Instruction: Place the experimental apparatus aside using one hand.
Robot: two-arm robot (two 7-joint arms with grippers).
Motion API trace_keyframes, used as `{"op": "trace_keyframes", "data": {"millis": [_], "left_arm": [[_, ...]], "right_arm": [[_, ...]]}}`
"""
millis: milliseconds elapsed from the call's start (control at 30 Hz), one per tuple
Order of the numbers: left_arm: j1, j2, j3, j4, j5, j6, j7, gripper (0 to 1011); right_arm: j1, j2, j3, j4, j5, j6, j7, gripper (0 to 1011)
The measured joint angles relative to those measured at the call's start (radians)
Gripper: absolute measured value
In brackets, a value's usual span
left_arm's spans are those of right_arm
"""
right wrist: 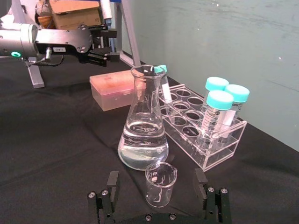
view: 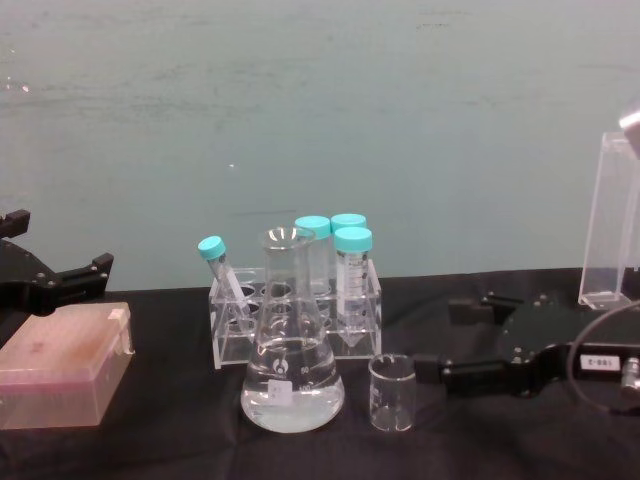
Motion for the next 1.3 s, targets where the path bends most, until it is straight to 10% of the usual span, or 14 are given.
{"op": "trace_keyframes", "data": {"millis": [1300], "left_arm": [[0.000,0.000,0.000,0.000,0.000,0.000,0.000,1000]], "right_arm": [[0.104,-0.070,-0.060,0.155,-0.061,-0.032,0.035,1003]]}}
